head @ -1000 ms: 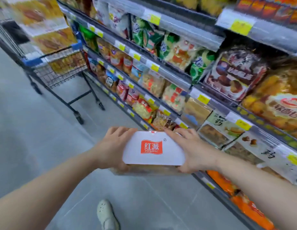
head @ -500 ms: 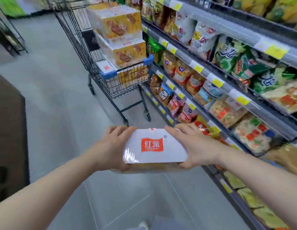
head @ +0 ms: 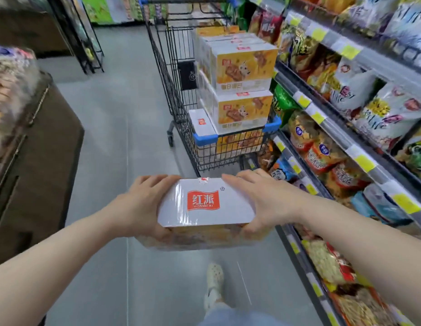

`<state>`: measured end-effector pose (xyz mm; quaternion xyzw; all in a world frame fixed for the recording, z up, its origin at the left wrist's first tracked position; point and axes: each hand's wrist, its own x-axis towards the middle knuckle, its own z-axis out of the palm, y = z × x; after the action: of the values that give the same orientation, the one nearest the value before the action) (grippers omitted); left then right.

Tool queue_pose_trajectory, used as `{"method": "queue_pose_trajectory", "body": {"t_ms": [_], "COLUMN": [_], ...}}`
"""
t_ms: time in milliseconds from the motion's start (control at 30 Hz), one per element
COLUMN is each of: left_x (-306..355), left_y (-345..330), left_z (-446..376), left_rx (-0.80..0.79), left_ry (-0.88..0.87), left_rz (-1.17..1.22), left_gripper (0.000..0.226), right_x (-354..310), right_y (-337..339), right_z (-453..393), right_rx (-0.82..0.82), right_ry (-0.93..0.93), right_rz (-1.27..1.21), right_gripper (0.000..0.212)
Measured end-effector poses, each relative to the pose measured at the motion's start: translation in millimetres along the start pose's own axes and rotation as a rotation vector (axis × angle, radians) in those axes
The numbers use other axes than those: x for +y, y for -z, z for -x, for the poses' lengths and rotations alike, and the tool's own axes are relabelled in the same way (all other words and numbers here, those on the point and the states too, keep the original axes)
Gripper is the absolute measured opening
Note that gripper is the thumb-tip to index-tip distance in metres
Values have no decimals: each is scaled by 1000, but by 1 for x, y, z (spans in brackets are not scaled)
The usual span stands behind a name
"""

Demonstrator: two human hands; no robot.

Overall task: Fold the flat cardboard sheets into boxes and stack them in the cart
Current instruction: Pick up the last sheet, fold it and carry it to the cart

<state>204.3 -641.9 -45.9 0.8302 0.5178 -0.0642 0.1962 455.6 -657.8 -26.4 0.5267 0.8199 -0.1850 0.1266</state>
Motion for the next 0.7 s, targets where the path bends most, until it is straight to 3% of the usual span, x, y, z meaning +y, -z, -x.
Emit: {"method": "queue_pose_trajectory", "body": {"t_ms": [367,700], "left_x": [-52,-102], "left_y": [87,154], "left_z": [-144,-260], "left_rx": [-16,-142], "left_ry": [63,-150], "left_rz": [42,2], "left_gripper": [120,118], "right_x": [80,115], "right_y": [107,149], "right_z": [-140,-213], "right_rx": [-38,-47], "right_ry": [60,-96], "right_rz": [47,-109], "right_gripper": [109,105]}}
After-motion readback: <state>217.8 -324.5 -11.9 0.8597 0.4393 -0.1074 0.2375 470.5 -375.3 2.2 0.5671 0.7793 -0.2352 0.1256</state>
